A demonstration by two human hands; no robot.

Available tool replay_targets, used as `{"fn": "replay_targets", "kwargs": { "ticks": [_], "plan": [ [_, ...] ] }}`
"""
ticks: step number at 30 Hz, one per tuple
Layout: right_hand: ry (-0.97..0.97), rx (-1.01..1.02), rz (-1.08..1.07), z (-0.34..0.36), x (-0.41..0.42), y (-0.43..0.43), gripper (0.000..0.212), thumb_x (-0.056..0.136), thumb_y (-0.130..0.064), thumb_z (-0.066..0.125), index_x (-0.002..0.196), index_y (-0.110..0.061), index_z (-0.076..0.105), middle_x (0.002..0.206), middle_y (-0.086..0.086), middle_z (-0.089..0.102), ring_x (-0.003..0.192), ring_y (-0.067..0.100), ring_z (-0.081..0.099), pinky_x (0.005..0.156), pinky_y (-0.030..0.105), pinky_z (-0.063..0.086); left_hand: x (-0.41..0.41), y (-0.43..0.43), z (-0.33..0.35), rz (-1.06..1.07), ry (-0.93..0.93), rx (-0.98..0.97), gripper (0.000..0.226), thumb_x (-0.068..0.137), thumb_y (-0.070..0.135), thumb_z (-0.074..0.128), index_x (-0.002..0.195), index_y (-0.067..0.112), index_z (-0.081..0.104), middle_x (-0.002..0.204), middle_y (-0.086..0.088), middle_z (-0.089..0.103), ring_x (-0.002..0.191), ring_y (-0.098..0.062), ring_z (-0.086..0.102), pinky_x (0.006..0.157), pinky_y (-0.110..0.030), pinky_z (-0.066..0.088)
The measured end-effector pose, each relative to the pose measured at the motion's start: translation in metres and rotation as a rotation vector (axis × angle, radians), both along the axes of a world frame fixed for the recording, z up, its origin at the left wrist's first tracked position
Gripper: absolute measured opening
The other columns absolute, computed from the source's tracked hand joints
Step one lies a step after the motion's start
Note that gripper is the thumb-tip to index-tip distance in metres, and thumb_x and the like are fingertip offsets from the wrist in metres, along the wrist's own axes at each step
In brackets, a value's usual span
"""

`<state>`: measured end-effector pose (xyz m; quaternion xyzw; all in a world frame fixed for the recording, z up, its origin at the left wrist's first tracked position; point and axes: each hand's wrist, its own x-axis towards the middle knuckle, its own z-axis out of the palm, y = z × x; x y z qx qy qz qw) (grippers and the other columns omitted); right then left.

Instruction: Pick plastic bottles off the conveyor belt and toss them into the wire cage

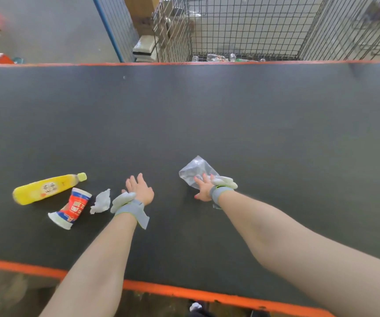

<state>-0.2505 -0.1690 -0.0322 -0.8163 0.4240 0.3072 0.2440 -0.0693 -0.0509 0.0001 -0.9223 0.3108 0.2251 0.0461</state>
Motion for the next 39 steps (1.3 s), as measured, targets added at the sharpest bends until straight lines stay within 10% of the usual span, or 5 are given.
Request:
{"fn": "replay_targets", "kwargs": {
  "ticks": [5,16,22,29,39],
  "plan": [
    [0.05,-0.176,-0.173,0.019,-0.007,-0.007,0.054,0.093,-0.031,0.042,0.145,-0.023,0.032,0.157,0.01,0.019,0.145,0.031,0.015,0.112,0.05,0.023,0.008,0.005,0.007,0.021,0.002,-0.074,0.061,0.1,0.025,0.042,0.153,0.015,0.013,0.16,-0.009,0.008,0.148,-0.026,0.002,0.118,-0.045,0.012],
    [-0.349,0.09,0.132,0.01,0.039,0.038,0.107,0.077,-0.054,0.073,0.153,-0.041,-0.001,0.161,-0.004,-0.016,0.149,0.024,-0.011,0.117,0.055,0.007,0.047,0.038,0.006,0.088,-0.035,-0.166,0.057,0.094,0.01,0.044,0.148,0.02,0.029,0.156,-0.009,0.022,0.146,-0.027,0.01,0.118,-0.043,0.015],
    [-0.362,0.065,0.211,-0.014,0.047,0.057,0.113,0.074,-0.061,0.072,0.152,-0.041,-0.008,0.161,-0.006,-0.018,0.149,0.022,-0.013,0.115,0.059,-0.003,0.047,0.049,-0.011,-0.109,0.036,0.156,0.087,0.089,0.024,0.062,0.153,0.029,0.005,0.16,-0.009,0.005,0.148,-0.032,0.0,0.118,-0.052,0.013],
    [-0.406,0.094,-0.005,0.006,0.022,-0.002,0.12,0.068,-0.068,0.071,0.151,-0.042,-0.012,0.161,-0.005,-0.018,0.149,0.021,-0.015,0.118,0.055,-0.006,0.021,-0.011,-0.019,-0.213,0.115,0.088,0.076,0.086,0.051,0.059,0.147,0.025,0.022,0.137,-0.015,0.043,0.13,-0.034,0.036,0.11,-0.045,0.029],
    [-0.427,-0.038,-0.427,0.032,-0.005,-0.127,0.088,0.092,-0.037,0.061,0.155,-0.03,0.0,0.163,0.006,-0.003,0.15,0.027,0.002,0.118,0.047,0.011,-0.003,-0.165,0.005,0.219,0.526,-0.298,0.075,0.084,0.044,0.067,0.141,0.009,0.033,0.135,-0.011,0.05,0.124,-0.031,0.05,0.095,-0.038,0.047]
  ]
}}
